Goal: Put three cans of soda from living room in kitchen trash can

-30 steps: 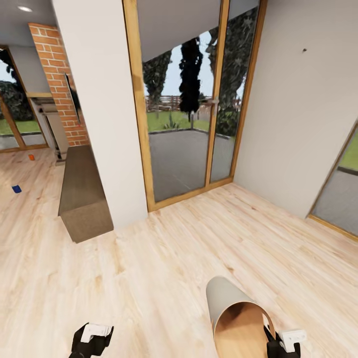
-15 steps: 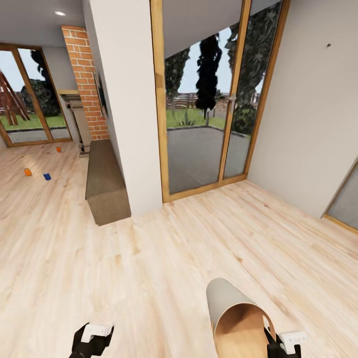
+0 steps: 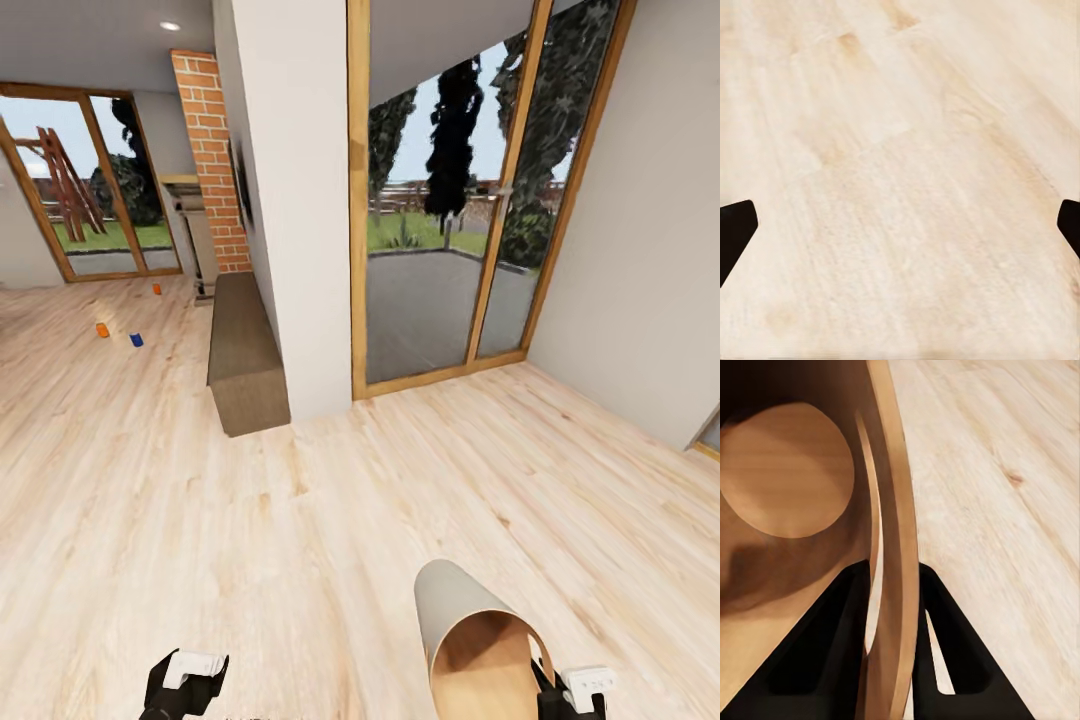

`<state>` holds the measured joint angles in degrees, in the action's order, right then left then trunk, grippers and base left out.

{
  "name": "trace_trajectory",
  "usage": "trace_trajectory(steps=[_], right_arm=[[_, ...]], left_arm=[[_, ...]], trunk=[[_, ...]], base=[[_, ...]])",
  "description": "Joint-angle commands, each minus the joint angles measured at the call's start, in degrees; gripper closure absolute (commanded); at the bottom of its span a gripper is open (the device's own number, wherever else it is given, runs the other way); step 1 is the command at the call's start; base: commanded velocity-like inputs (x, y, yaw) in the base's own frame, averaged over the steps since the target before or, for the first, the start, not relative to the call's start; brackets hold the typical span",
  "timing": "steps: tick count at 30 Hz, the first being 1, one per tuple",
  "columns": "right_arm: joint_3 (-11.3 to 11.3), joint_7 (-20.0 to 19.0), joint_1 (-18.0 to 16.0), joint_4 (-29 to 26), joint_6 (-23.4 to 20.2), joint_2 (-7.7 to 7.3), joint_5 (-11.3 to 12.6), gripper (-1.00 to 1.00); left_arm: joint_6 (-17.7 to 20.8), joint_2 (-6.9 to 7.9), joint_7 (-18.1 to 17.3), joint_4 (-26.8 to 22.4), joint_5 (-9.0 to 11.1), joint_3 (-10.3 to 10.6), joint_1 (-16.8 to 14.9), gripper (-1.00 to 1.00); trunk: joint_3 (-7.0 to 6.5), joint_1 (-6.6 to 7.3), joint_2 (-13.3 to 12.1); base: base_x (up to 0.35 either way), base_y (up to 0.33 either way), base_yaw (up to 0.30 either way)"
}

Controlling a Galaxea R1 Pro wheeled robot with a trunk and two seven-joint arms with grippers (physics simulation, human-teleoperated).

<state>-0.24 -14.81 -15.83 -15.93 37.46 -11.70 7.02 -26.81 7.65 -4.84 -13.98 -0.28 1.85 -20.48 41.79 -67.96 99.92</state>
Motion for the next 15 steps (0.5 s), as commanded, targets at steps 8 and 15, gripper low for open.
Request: trace_trajectory(steps=[8,15], right_arm=[[-0.35,-0.22,-0.03,-0.09,0.04,0.01,0.19,1.00],[-0.29,-0.22,-0.01,-0.02,0.02,0.02,0.17,1.00]], left_arm=[[0.00,0.00,0.00,0.00,-0.02,-0.01,0.00,-1.00],[0.00,0.00,0.00,0.00,-0.05,-0.01,0.00,-1.00]], trunk=[[0.46,0.00,0.00],[0.86,0.00,0.00]], base=[[0.089,0.000,0.187],[0.125,0.000,0.187]])
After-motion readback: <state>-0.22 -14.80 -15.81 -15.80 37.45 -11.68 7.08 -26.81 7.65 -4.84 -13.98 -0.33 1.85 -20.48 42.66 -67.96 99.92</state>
